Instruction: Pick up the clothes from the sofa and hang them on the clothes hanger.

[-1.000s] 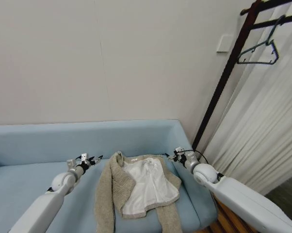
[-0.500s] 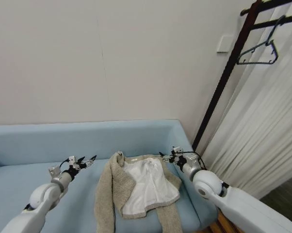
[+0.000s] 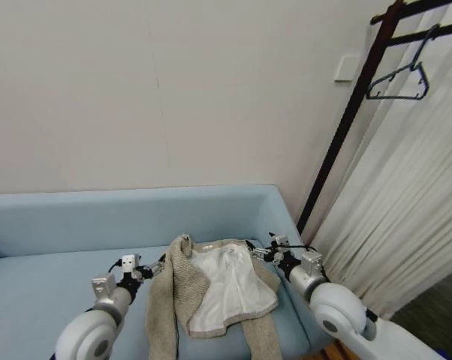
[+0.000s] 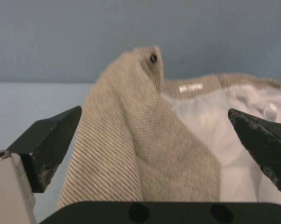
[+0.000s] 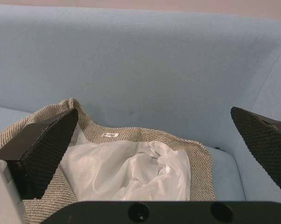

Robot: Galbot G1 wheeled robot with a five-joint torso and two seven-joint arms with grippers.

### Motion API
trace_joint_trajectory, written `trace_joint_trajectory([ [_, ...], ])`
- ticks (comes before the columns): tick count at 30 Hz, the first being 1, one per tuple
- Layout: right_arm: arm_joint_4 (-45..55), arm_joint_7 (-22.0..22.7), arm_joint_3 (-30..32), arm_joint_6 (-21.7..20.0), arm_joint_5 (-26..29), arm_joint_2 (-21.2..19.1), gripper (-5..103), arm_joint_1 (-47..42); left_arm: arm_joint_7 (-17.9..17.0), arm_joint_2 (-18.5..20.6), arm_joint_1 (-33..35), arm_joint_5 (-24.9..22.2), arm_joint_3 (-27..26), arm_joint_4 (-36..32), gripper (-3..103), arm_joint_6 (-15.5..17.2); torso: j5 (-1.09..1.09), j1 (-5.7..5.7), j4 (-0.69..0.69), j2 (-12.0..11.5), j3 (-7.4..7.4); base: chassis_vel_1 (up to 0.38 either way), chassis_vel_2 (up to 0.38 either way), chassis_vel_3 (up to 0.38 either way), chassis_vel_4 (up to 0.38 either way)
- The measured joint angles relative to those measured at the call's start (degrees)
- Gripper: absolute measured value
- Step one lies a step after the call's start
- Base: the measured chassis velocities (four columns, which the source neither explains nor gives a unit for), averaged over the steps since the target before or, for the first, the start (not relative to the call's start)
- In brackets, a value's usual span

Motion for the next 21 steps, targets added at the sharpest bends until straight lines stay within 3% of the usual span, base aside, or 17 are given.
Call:
trace_joint_trajectory([
  [4, -0.5, -0.36, 0.39, 0.3, -0.99, 0.4, 100, -1.04, -1.42, 0.29, -5.88, -0.24, 8.56, 7.61, 100, -3.7, 0.0, 0.01, -0.02, 0.0, 0.0, 0.0, 0.0, 0.0, 0.0],
  [10, -1.32, -0.11, 0.42, 0.45, -0.88, 0.02, 100, -0.96, -1.45, -0.48, -11.97, -0.91, 17.26, 13.5, 100, -5.28, 0.01, 0.02, -0.01, -0.01, 0.01, 0.0, 0.0, 0.0, 0.0],
  [13, -2.51, 0.07, 0.92, 0.76, -1.02, -0.16, 100, -1.89, -1.73, -3.36, -16.94, 0.55, 23.47, 18.79, 100, -5.7, 0.01, 0.01, 0.0, -0.01, 0.01, 0.0, 0.0, 0.0, 0.0],
  [16, -3.29, 0.0, 1.11, 0.92, -1.39, -0.21, 100, -2.64, -2.44, -5.68, -20.03, 1.2, 26.06, 22.09, 100, -5.88, 0.01, 0.02, -0.02, -0.01, 0.01, 0.0, 0.0, 0.0, 0.0],
  [21, -4.96, -0.17, 1.14, 1.3, -2.03, -0.01, 100, -3.03, -3.82, -9.05, -23.69, 0.96, 27.59, 26.07, 100, -3.41, 0.01, 0.02, -0.02, -0.01, 0.01, 0.0, 0.0, 0.0, 0.0],
])
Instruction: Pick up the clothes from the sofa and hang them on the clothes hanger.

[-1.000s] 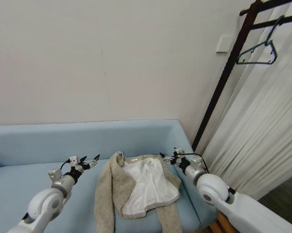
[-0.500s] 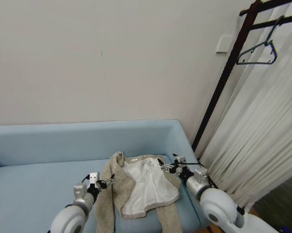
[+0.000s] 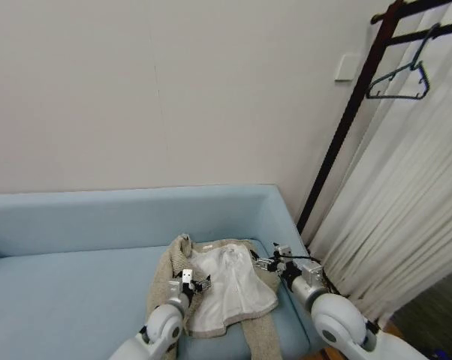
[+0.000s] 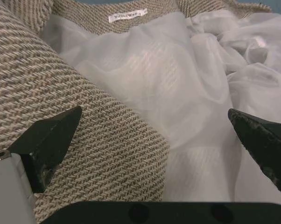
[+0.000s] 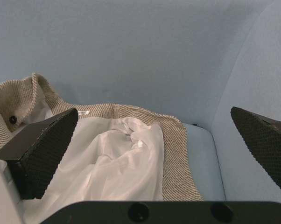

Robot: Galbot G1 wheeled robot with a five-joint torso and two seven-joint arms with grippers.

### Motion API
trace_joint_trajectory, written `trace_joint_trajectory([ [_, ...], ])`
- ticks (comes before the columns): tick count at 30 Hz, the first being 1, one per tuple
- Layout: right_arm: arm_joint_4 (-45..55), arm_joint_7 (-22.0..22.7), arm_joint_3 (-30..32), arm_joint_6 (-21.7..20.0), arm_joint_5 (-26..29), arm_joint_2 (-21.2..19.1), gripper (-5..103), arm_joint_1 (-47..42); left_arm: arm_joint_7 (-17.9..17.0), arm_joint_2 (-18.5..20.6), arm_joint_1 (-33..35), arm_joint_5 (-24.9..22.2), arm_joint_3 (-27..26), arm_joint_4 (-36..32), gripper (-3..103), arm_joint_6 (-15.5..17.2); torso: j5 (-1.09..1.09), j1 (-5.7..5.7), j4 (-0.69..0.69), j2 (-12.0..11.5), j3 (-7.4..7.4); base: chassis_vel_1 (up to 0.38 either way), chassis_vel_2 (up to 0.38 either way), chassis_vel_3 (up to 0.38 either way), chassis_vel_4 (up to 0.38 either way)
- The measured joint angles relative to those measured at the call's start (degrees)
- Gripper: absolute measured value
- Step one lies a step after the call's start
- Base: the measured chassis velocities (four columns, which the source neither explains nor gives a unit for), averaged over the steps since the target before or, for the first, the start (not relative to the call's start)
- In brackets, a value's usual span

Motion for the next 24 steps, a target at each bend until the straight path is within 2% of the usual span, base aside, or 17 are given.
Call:
trace_joint_trajectory([
  [9, -3.0, -0.87, -1.04, 0.37, -0.2, 1.08, 100, 1.75, -1.57, 0.18, -1.52, -0.46, 0.15, 3.95, 100, 3.02, 0.0, 0.0, 0.02, 0.0, 0.0, 0.0, 0.0, 0.0, 0.0],
  [11, -3.2, -0.94, -1.22, 0.39, -0.2, 1.12, 100, 2.02, -1.53, 0.15, -1.77, -0.46, 0.06, 4.8, 102, 3.03, 0.0, -0.01, 0.02, 0.0, 0.0, 0.0, 0.0, 0.0, 0.0],
  [16, -3.64, -1.09, -1.69, 0.41, -0.19, 0.92, 100, 2.67, 0.45, -0.61, -2.87, 0.58, -0.29, 8.31, 96, 1.94, -0.01, -0.01, 0.01, 0.0, 0.0, 0.0, 0.0, 0.0, 0.0],
  [18, -3.77, -1.1, -1.71, 0.52, -0.23, 0.71, 100, 2.7, 0.8, -0.96, -3.07, 0.8, -0.31, 8.88, 86, 1.62, -0.01, -0.01, 0.01, 0.0, 0.0, 0.0, 0.0, 0.0, 0.0],
  [21, -3.86, -1.18, -1.67, 0.77, -0.29, 0.49, 100, 2.47, 1.14, -1.12, -3.08, 0.9, -0.33, 9.12, 81, 1.44, -0.01, -0.01, 0.01, 0.0, 0.0, 0.0, 0.0, 0.0, 0.0],
  [24, -3.85, -1.32, -1.55, 0.84, -0.3, 0.44, 100, 2.27, 1.47, -1.15, -2.99, 1.07, -0.35, 9.39, 65, 1.36, -0.01, -0.01, 0.01, 0.0, -0.01, 0.0, 0.0, 0.0, 0.0],
])
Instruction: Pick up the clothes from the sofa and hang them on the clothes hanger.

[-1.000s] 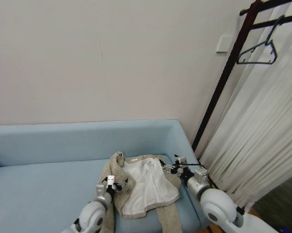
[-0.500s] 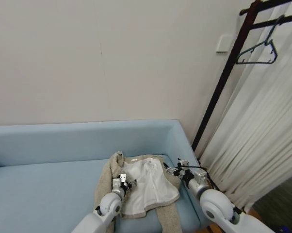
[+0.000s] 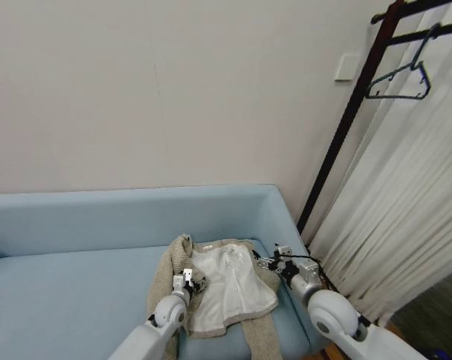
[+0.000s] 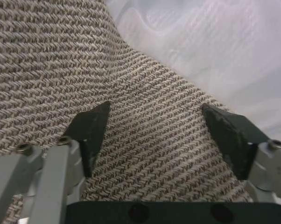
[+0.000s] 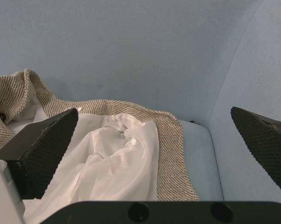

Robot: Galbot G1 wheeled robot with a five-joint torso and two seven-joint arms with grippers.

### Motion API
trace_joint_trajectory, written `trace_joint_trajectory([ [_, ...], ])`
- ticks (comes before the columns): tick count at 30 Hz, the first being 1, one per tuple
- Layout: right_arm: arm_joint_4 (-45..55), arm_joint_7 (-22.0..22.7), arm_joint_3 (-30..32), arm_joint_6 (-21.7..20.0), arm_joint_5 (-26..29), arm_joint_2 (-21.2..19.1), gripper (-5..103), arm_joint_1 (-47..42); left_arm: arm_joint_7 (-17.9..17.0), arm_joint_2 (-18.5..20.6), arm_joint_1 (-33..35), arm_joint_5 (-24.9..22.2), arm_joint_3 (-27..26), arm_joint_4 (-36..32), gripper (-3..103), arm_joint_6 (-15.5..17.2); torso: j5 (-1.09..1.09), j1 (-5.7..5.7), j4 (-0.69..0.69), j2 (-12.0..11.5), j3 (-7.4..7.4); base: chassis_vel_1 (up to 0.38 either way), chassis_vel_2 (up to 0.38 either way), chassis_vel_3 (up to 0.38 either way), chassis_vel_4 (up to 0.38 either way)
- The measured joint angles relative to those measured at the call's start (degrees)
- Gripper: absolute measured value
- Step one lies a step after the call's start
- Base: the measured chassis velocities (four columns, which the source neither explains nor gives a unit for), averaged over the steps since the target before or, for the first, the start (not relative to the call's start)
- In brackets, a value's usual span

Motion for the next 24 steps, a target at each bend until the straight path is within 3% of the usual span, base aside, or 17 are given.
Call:
trace_joint_trajectory([
  [3, 0.1, -0.02, 0.0, 0.01, -0.01, 0.05, 100, -0.01, 0.1, -0.01, 0.03, 0.1, -0.02, 0.25, 59, 0.0, 0.0, 0.0, 0.0, 0.0, 0.0, 0.0, 0.0, 0.0, 0.0],
  [6, 0.2, -0.02, 0.0, 0.06, -0.17, 0.17, 100, -0.07, 0.09, -0.27, 0.01, 0.13, -0.19, 0.98, 43, -0.01, 0.0, 0.0, 0.01, 0.0, 0.0, 0.0, 0.0, 0.0, 0.0],
  [8, 0.23, -0.02, 0.06, 0.1, -0.24, 0.19, 100, -0.25, 0.09, -0.4, 0.01, 0.13, -0.27, 1.24, 43, 0.0, 0.0, 0.0, 0.01, 0.0, 0.0, 0.0, 0.0, 0.0, 0.0],
  [12, 0.5, -0.04, 0.87, 0.33, -0.53, 0.1, 100, -1.38, 0.06, -0.87, 0.01, 0.14, -0.57, 2.11, 22, -0.28, 0.0, 0.0, 0.0, 0.01, 0.0, 0.0, 0.0, 0.0, 0.0],
  [14, 0.61, -0.04, 1.1, 0.35, -0.57, 0.06, 100, -1.67, 0.04, -0.97, 0.02, 0.15, -0.63, 2.24, 22, -0.4, 0.0, 0.0, 0.0, 0.01, 0.0, 0.0, 0.0, 0.0, 0.0],
  [18, 0.95, -0.03, 2.04, 0.43, -0.65, -0.1, 100, -2.79, -0.27, -1.32, 0.59, 0.44, -1.17, 2.18, 2, -1.39, 0.0, 0.0, 0.0, 0.01, 0.0, 0.0, 0.0, 0.0, 0.0],
  [24, 1.11, 0.01, 2.49, 0.45, -0.65, -0.09, 100, -3.09, -1.67, 0.57, 2.72, 0.71, -0.84, -4.4, 0, -1.78, 0.0, 0.0, 0.01, 0.01, 0.0, 0.0, 0.0, 0.0, 0.0],
])
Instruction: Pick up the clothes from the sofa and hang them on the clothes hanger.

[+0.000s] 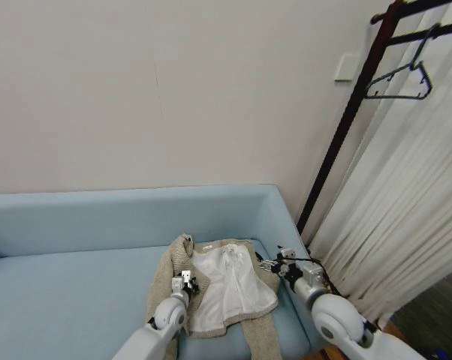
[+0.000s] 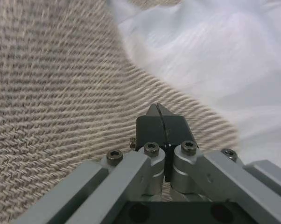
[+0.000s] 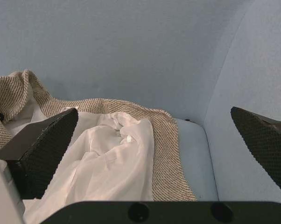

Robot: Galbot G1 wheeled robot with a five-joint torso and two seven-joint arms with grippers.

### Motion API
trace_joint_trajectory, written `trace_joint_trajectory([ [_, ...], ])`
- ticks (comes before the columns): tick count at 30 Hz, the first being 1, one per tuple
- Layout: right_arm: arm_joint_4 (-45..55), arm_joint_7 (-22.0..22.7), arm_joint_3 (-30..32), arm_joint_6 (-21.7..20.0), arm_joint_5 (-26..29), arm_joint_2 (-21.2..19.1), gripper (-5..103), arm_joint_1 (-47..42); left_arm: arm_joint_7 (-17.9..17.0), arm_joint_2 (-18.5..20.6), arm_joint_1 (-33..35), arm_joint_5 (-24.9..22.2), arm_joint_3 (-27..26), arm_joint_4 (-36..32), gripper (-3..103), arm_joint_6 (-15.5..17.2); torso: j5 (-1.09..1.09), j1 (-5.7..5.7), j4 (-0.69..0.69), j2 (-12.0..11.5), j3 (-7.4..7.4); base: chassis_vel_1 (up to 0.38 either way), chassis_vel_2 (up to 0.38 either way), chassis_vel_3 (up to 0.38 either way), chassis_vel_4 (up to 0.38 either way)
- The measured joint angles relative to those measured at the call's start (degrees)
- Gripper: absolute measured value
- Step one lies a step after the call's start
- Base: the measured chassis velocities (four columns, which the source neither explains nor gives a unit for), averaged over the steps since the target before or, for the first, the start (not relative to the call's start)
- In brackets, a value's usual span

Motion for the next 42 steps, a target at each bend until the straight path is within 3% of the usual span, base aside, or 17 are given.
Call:
trace_joint_trajectory([
  [3, -0.04, 0.0, -0.13, 0.0, -0.02, 0.02, 100, 0.12, -0.12, 0.74, 0.66, 1.19, 0.93, -2.2, -3, 0.03, -0.01, 0.0, 0.0, 0.0, 0.0, 0.0, 0.0, 0.0, 0.0],
  [6, -0.06, 0.01, -0.42, -0.02, -0.02, 0.01, 100, 0.31, 0.03, 0.94, 0.74, 2.34, 1.5, -2.54, 4, 0.26, 0.0, 0.0, -0.01, 0.0, 0.0, 0.0, 0.0, 0.0, 0.0],
  [8, -0.3, 0.09, -0.55, -0.24, 0.0, -0.02, 100, 0.65, 1.31, 0.82, 0.26, 3.23, 1.89, -1.68, 15, 0.91, -0.01, 0.0, -0.01, 0.0, 0.0, 0.0, 0.0, 0.0, 0.0],
  [12, -0.91, 0.25, -0.56, -0.39, 0.08, -0.05, 100, 0.92, 2.09, 0.34, -0.81, 3.75, 3.14, -0.46, 25, 1.45, 0.0, 0.0, -0.01, 0.0, 0.0, 0.0, 0.0, 0.0, 0.0],
  [14, -1.13, 0.25, -0.48, -0.4, 0.09, -0.08, 100, 0.93, 2.1, -0.02, -1.03, 3.77, 3.67, -0.23, 31, 1.76, 0.0, 0.0, -0.01, 0.0, 0.0, 0.0, 0.0, 0.0, 0.0],
  [15, -1.45, 0.24, -0.27, -0.41, 0.1, -0.11, 100, 0.87, 2.1, -0.51, -1.18, 3.78, 4.35, -0.03, 42, 2.14, 0.0, 0.0, -0.01, 0.0, 0.0, 0.0, 0.0, 0.0, 0.0],
  [17, -1.58, 0.22, -0.2, -0.41, 0.12, -0.11, 100, 0.86, 2.06, -0.71, -1.23, 3.78, 4.67, 0.07, 42, 2.27, 0.0, 0.0, -0.01, 0.0, 0.0, 0.0, 0.0, 0.0, 0.0],
  [21, -2.48, -0.08, -0.12, -0.41, 0.18, 0.01, 100, 1.3, 0.57, -1.2, -1.51, 3.77, 5.51, 0.57, 64, 3.55, 0.0, 0.0, -0.01, 0.0, 0.0, 0.0, 0.0, 0.0, 0.0],
  [23, -2.73, -0.19, -0.16, -0.41, 0.17, 0.11, 100, 1.48, 0.32, -1.19, -1.58, 3.77, 5.51, 0.72, 64, 3.72, 0.0, 0.0, -0.01, 0.0, 0.0, 0.0, 0.0, 0.0, 0.0],
  [27, -4.01, -1.86, -0.29, -0.37, -0.77, 0.57, 100, 1.7, 0.19, -0.91, -1.73, 3.75, 5.25, 1.19, 85, 4.4, 0.0, 0.0, -0.01, 0.0, 0.0, 0.0, 0.0, 0.0, 0.0],
  [29, -4.24, -2.21, -0.34, -0.32, -1.01, 0.68, 100, 1.69, 0.26, -0.84, -1.74, 3.75, 5.21, 1.4, 85, 4.54, 0.0, 0.0, -0.01, 0.0, 0.0, 0.0, 0.0, 0.0, 0.0],
  [32, -4.46, -2.43, -0.49, -0.16, -1.16, 0.84, 100, 1.67, 1.08, -0.78, -1.65, 4.09, 5.17, 1.92, 98, 4.84, 0.0, 0.0, -0.01, 0.0, 0.0, 0.0, 0.0, 0.0, 0.0],
  [41, -4.6, -2.44, -0.41, 0.07, -1.26, 0.67, 100, 1.38, 2.09, -0.7, -1.27, 5.15, 4.93, 2.68, 93, 5.15, 0.0, 0.0, -0.01, 0.0, 0.0, 0.0, 0.0, 0.0, 0.0],
  [42, -4.6, -2.44, -0.39, 0.09, -1.27, 0.65, 100, 1.34, 2.21, -0.7, -1.27, 5.25, 4.82, 2.87, 83, 5.13, 0.0, 0.0, -0.01, 0.0, 0.0, 0.0, 0.0, 0.0, 0.0],
])
